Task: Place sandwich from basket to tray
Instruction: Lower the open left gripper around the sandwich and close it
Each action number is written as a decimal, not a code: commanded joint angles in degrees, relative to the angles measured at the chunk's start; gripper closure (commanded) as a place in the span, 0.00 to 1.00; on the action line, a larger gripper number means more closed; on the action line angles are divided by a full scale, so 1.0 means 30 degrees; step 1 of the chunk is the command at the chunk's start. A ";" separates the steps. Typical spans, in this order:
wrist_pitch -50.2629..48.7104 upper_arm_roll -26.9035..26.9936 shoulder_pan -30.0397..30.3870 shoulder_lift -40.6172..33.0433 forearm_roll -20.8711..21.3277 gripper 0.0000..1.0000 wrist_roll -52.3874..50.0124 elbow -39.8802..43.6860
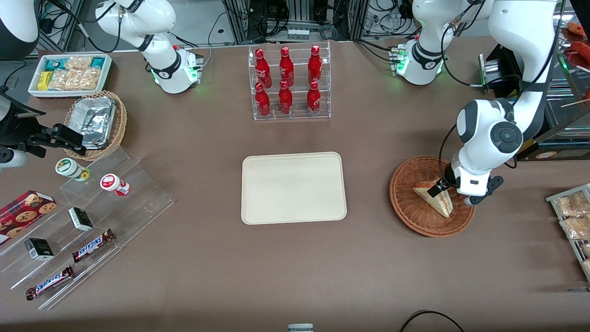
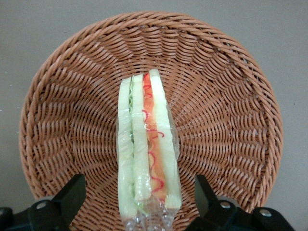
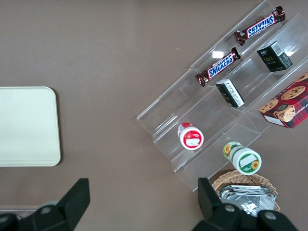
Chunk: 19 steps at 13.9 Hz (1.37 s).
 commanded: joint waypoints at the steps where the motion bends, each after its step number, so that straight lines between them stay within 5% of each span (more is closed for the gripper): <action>1: 0.0852 -0.0010 -0.0076 0.0203 0.0070 0.00 -0.0399 -0.0362; 9: 0.1878 -0.0010 -0.0193 0.1141 0.0070 0.02 -0.0428 -0.0333; 10: 0.1849 -0.0010 -0.0193 0.1112 0.0041 0.15 -0.0428 -0.0304; 12: 0.1849 -0.0010 -0.0193 0.1200 0.0041 0.64 -0.0428 -0.0246; 14: 0.1616 -0.0010 -0.0164 0.1113 0.0070 0.90 -0.0253 -0.0100; 19: -0.3351 -0.0185 -0.0251 -0.0173 0.0275 0.91 -0.0310 0.2151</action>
